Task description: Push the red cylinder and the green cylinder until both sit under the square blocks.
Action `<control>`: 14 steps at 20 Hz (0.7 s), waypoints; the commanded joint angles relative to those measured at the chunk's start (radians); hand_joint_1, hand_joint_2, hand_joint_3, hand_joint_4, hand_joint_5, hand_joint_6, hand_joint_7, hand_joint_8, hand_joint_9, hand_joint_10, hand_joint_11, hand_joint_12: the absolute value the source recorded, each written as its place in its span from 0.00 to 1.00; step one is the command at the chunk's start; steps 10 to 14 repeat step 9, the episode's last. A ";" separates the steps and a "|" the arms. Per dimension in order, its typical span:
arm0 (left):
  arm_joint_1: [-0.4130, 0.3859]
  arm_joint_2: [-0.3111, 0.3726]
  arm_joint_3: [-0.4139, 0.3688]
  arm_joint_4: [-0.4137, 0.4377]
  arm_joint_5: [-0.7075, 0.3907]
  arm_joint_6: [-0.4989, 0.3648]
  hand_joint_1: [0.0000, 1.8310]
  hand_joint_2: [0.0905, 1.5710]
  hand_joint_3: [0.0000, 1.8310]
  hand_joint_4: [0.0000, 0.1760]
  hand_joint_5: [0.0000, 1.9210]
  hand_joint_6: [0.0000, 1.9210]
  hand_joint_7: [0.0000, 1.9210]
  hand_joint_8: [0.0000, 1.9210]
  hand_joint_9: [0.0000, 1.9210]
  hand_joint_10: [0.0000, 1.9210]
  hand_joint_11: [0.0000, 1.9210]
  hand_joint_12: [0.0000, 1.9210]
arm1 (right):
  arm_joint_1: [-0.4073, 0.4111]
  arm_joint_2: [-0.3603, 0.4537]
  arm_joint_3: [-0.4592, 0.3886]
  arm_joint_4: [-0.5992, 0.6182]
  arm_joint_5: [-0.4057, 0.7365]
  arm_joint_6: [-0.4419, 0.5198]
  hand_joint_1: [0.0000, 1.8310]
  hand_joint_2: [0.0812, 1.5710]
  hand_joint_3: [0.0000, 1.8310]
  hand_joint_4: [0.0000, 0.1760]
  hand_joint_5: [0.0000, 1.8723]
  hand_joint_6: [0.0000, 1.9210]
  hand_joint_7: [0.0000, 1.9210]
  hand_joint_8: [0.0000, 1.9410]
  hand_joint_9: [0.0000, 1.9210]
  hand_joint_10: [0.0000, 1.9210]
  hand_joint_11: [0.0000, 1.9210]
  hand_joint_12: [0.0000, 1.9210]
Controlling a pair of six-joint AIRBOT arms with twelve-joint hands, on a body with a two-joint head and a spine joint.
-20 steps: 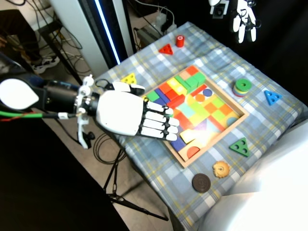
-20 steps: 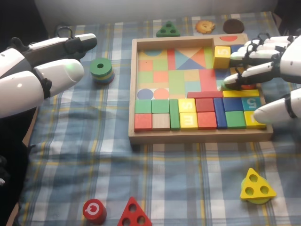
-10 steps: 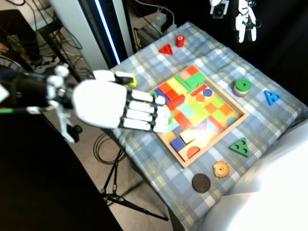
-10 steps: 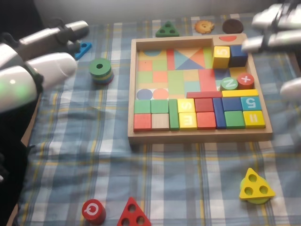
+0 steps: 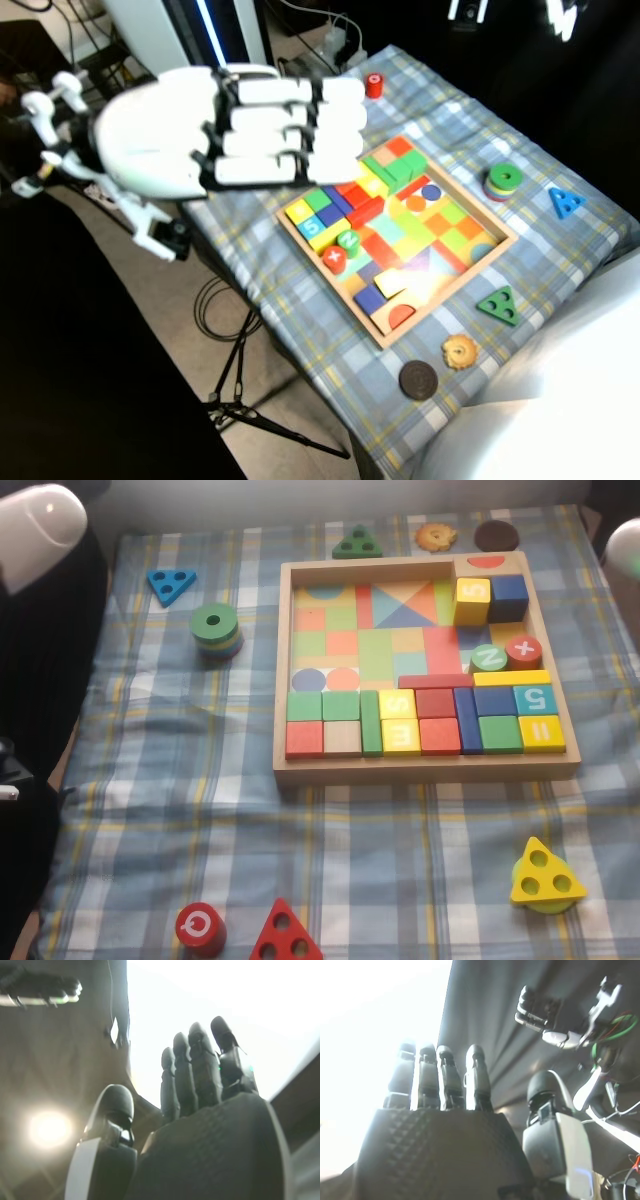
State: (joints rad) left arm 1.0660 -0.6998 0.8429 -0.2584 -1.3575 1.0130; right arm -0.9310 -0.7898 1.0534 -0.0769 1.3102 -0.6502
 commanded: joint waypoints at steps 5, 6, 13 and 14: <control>-0.006 -0.042 0.061 0.054 -0.377 -0.262 0.16 0.80 0.00 0.87 0.15 0.01 0.09 0.01 0.08 0.01 0.01 0.01 | -0.056 0.023 -0.089 0.112 0.452 -0.160 0.39 0.84 0.02 0.82 0.30 0.67 0.11 0.01 0.09 0.00 0.06 0.03; -0.072 -0.042 0.062 0.102 -0.377 -0.252 0.20 0.85 0.00 0.23 0.23 0.00 0.15 0.00 0.18 0.01 0.00 0.33 | -0.028 0.022 -0.096 0.080 0.452 -0.183 0.26 0.82 0.00 0.22 0.33 0.13 0.10 0.00 0.04 0.00 0.00 0.00; -0.123 -0.034 0.058 0.124 -0.377 -0.265 0.44 0.99 0.04 0.60 0.03 0.47 0.16 0.00 0.16 0.00 0.00 0.41 | 0.009 0.013 -0.103 0.062 0.453 -0.179 0.35 0.84 0.00 0.00 0.36 0.01 0.22 0.01 0.18 0.01 0.01 0.16; -0.123 -0.034 0.058 0.124 -0.377 -0.265 0.44 0.99 0.04 0.60 0.03 0.47 0.16 0.00 0.16 0.00 0.00 0.41 | 0.009 0.013 -0.103 0.062 0.453 -0.179 0.35 0.84 0.00 0.00 0.36 0.01 0.22 0.01 0.18 0.01 0.01 0.16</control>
